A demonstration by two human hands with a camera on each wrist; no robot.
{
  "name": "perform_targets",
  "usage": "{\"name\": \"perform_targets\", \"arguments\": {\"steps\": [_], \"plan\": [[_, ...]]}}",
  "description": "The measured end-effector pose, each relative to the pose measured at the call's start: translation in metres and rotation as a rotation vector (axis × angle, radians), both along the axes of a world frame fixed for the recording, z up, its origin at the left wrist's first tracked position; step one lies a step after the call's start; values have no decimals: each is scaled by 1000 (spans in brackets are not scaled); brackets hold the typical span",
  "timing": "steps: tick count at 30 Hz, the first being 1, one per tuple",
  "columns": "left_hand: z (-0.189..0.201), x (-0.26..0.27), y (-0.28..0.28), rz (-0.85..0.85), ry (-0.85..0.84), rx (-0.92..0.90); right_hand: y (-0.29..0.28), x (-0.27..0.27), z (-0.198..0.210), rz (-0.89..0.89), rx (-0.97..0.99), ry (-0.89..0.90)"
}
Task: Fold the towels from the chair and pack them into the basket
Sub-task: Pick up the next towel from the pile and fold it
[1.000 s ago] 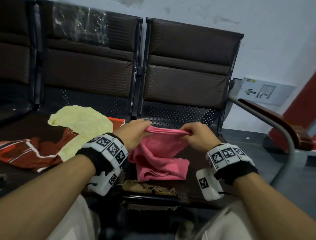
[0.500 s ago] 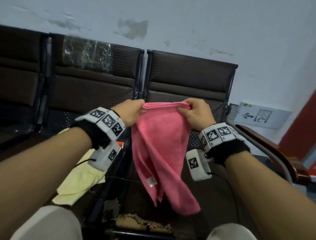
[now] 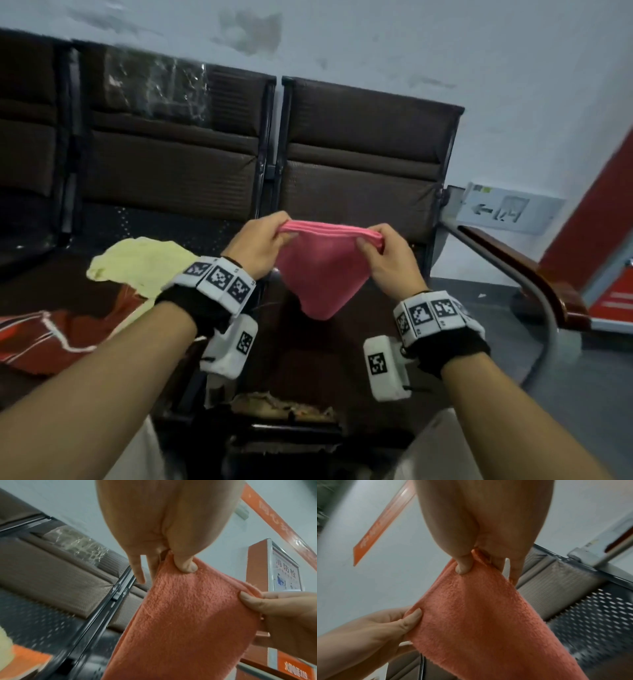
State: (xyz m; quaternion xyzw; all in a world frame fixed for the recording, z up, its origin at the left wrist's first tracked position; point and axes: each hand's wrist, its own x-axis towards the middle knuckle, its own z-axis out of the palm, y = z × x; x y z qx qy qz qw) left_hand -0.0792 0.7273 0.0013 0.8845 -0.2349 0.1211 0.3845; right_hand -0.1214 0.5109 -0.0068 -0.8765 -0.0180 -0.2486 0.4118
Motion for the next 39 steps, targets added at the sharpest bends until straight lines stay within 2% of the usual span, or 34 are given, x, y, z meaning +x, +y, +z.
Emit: {"name": "perform_targets", "arguments": {"steps": [4,8,13,16,24,29,31,33,36,39], "plan": [[-49,-44,8,-80,152,66,5,-45,-48,22,4,171],[-86,-78,15,-159,294,48,6,-84,-83,4,-2,288],[-122,-93,10,-127,412,-44,7,-95,-119,-64,31,352],[-132,-77,3,-51,485,-68,5,-79,-131,-87,31,402],[-145,9,-6,24,467,-7,-6,8,-137,-136,-33,474],[-173,33,-13,33,564,145,-10,27,-153,-139,-242,676],[-181,34,-12,24,584,223,-9,22,-154,-82,-368,631],[-185,32,-10,26,547,253,-8,14,-147,96,-444,630],[-184,19,-6,34,435,265,-6,-1,-134,411,-589,890],[-177,-4,-8,-71,387,224,0,-19,-134,514,-761,956]]}}
